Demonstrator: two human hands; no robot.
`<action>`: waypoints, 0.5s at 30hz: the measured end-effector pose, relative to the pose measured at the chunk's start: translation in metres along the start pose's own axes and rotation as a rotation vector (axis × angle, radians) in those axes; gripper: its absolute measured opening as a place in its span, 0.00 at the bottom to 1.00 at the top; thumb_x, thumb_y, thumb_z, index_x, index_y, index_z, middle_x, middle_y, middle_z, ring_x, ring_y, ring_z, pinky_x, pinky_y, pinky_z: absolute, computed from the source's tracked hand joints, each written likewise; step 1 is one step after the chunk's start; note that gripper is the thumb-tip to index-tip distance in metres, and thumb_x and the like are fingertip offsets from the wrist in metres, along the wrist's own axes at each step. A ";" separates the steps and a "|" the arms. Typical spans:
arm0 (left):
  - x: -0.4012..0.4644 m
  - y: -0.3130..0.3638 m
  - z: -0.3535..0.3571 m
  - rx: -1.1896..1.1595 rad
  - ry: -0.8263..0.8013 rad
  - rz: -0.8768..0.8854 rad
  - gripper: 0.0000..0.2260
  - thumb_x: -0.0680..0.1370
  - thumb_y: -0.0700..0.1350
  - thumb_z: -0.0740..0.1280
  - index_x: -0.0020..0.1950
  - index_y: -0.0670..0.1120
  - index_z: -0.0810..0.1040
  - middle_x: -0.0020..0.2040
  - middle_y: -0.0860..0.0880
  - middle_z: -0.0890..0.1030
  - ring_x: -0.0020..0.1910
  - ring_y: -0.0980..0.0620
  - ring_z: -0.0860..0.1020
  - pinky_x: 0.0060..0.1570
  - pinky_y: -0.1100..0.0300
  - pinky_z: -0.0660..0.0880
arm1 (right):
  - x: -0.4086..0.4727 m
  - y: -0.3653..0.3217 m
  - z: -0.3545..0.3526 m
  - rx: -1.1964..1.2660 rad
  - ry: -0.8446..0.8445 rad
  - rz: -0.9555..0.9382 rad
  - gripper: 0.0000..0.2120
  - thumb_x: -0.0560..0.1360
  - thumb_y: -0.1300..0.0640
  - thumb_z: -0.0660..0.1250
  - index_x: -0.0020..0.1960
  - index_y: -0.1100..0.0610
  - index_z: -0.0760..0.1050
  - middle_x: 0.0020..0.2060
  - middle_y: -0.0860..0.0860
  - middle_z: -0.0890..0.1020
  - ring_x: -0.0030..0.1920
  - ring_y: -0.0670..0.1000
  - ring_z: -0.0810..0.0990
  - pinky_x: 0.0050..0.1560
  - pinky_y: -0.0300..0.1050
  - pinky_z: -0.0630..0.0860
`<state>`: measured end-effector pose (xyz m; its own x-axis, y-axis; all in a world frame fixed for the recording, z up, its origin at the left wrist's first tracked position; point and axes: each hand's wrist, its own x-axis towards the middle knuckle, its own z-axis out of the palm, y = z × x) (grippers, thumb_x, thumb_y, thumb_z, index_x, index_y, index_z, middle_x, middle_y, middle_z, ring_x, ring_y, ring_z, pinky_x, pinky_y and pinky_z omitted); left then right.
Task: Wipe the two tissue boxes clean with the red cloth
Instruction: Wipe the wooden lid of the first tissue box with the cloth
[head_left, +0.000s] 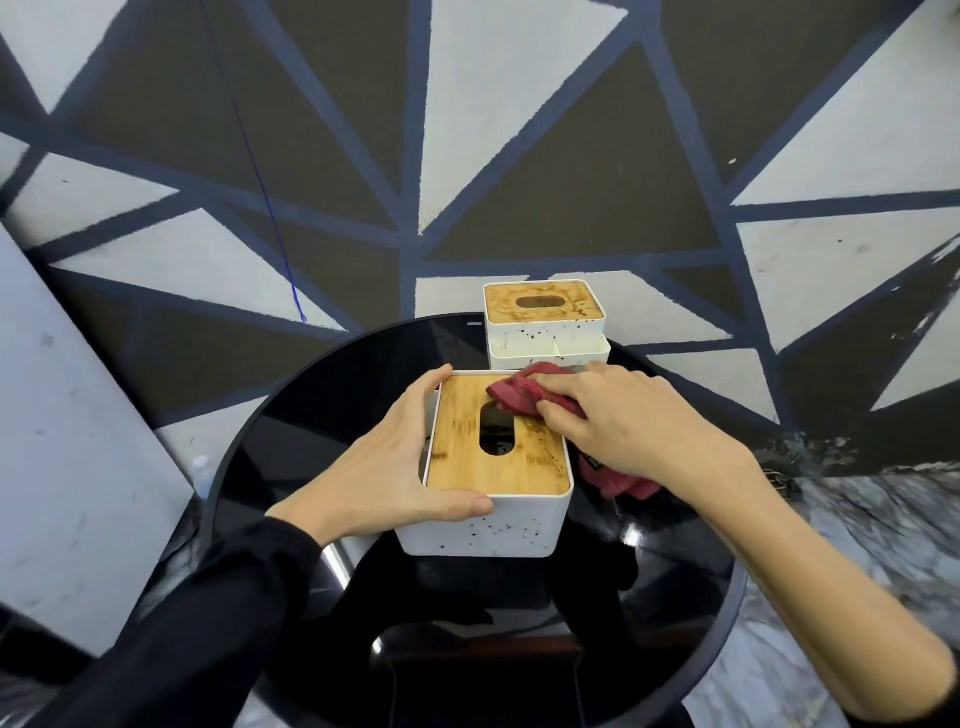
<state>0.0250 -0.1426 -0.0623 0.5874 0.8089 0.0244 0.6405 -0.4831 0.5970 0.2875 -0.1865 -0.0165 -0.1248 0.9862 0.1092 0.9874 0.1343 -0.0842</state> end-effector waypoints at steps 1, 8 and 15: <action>0.000 -0.001 0.001 -0.003 0.015 0.000 0.62 0.59 0.80 0.73 0.82 0.68 0.38 0.85 0.63 0.51 0.84 0.49 0.56 0.78 0.44 0.65 | -0.001 -0.002 -0.001 -0.005 0.007 -0.002 0.20 0.85 0.40 0.52 0.75 0.38 0.69 0.62 0.51 0.79 0.58 0.57 0.80 0.46 0.50 0.69; -0.002 -0.001 0.002 0.030 -0.005 -0.013 0.59 0.64 0.77 0.71 0.83 0.66 0.38 0.79 0.72 0.44 0.79 0.62 0.30 0.82 0.46 0.48 | -0.052 -0.022 -0.009 0.012 0.018 -0.007 0.22 0.85 0.39 0.51 0.78 0.36 0.64 0.49 0.46 0.75 0.48 0.53 0.80 0.42 0.49 0.69; -0.003 -0.001 0.003 -0.015 -0.029 0.009 0.59 0.64 0.77 0.70 0.83 0.66 0.37 0.78 0.73 0.43 0.80 0.62 0.31 0.82 0.46 0.50 | -0.088 -0.035 -0.013 0.049 -0.013 0.007 0.22 0.85 0.37 0.48 0.78 0.33 0.59 0.43 0.44 0.70 0.42 0.50 0.73 0.37 0.45 0.65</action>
<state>0.0246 -0.1453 -0.0656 0.6074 0.7943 0.0065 0.6279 -0.4852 0.6085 0.2657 -0.2796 -0.0104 -0.1194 0.9883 0.0954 0.9822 0.1316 -0.1338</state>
